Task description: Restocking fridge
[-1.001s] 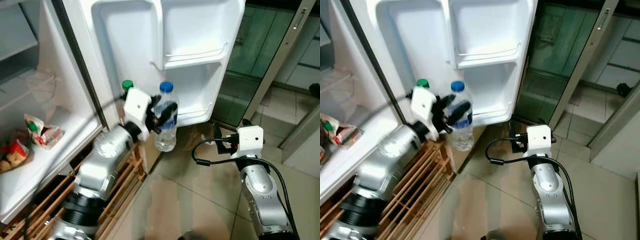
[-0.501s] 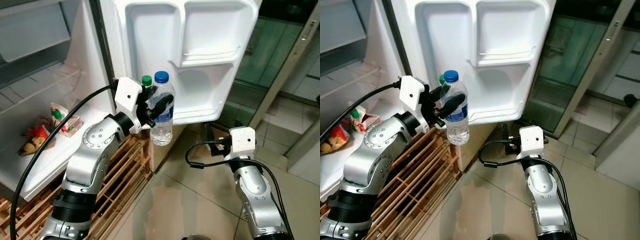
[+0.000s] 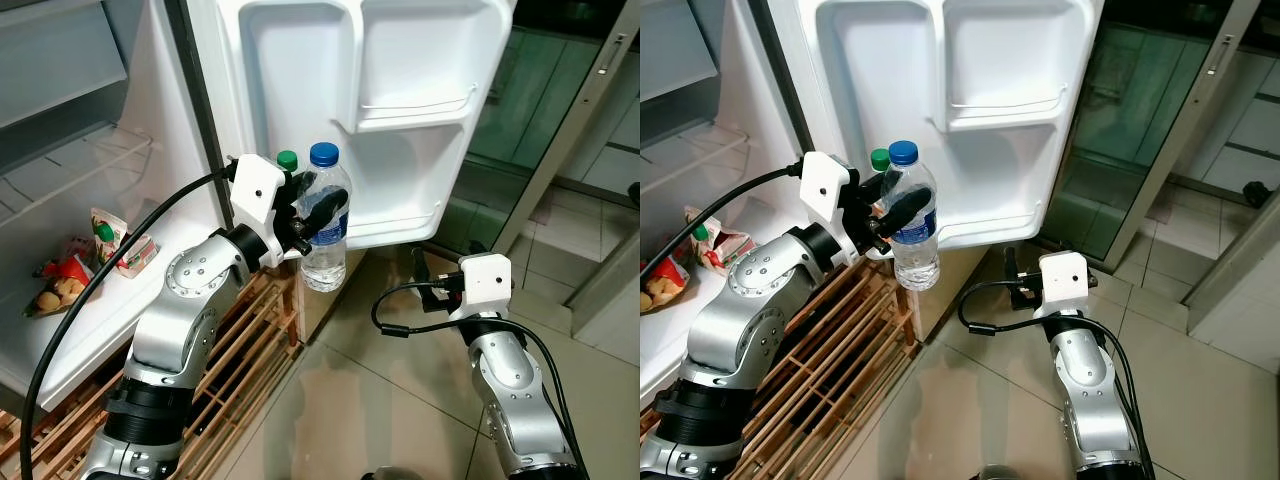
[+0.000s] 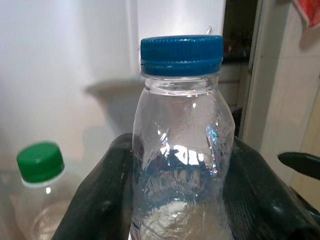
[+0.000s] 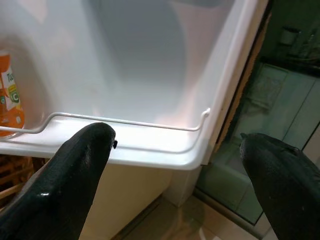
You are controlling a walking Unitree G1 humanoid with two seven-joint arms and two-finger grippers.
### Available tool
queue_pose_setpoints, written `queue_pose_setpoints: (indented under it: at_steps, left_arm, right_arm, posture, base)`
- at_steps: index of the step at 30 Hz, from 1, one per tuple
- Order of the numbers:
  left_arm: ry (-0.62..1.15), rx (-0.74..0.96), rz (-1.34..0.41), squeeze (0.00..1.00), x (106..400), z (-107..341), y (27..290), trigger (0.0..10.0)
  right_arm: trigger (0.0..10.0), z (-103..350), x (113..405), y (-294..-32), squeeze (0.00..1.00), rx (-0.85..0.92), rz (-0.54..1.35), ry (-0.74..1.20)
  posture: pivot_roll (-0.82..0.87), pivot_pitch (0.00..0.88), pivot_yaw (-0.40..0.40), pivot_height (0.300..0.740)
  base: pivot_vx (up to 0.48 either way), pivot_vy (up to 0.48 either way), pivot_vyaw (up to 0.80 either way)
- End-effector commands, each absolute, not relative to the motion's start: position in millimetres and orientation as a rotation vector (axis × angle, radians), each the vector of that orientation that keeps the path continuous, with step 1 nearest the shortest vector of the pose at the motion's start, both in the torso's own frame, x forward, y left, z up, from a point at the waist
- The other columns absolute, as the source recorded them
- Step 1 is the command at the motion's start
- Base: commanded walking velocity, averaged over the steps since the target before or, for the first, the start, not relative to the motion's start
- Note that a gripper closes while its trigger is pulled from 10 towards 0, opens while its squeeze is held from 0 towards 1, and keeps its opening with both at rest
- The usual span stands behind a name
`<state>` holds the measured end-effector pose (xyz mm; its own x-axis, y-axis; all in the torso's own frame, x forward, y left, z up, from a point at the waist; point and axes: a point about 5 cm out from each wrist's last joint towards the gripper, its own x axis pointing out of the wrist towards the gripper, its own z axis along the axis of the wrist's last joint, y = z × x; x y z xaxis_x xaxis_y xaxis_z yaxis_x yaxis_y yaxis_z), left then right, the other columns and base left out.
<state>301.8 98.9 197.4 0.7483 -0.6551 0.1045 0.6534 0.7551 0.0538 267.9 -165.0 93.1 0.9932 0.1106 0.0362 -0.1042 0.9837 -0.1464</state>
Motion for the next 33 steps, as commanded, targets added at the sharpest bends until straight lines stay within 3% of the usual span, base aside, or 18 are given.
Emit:
queue_pose_setpoints:
  at_steps: [1, 4, 18, 33]
  left_arm:
    - [-0.189, -0.057, -0.556, 0.0, 327.9, 204.9, 86.1, 10.0]
    - [-0.201, -0.143, -0.351, 0.0, 354.1, 189.6, 44.1, 10.0]
    - [-0.278, -0.128, -0.341, 0.0, 356.1, 189.9, 31.7, 10.0]
    - [-0.494, 0.059, -0.254, 0.0, 352.1, 204.1, 23.3, 10.0]
  right_arm:
    - [10.0, 95.1, 254.0, -170.8, 0.02, -0.159, 0.099, -0.042]
    - [10.0, 95.7, 233.0, -179.2, 0.02, -0.17, 0.064, -0.02]
    - [10.0, 97.9, 235.6, -173.2, 0.02, -0.16, 0.072, -0.014]
    - [10.0, 97.3, 225.3, -173.8, 0.02, -0.16, 0.057, 0.001]
  posture:
    - [-0.4, 0.0, 0.075, 0.74]
    - [-0.39, 0.0, 0.076, 0.74]
    - [-0.38, 0.0, 0.085, 0.74]
    - [-0.41, 0.0, 0.092, 0.74]
  base:
    - [0.0, 0.0, 0.0]
    - [0.0, 0.0, 0.0]
    - [0.0, 0.0, 0.0]
    - [0.0, 0.0, 0.0]
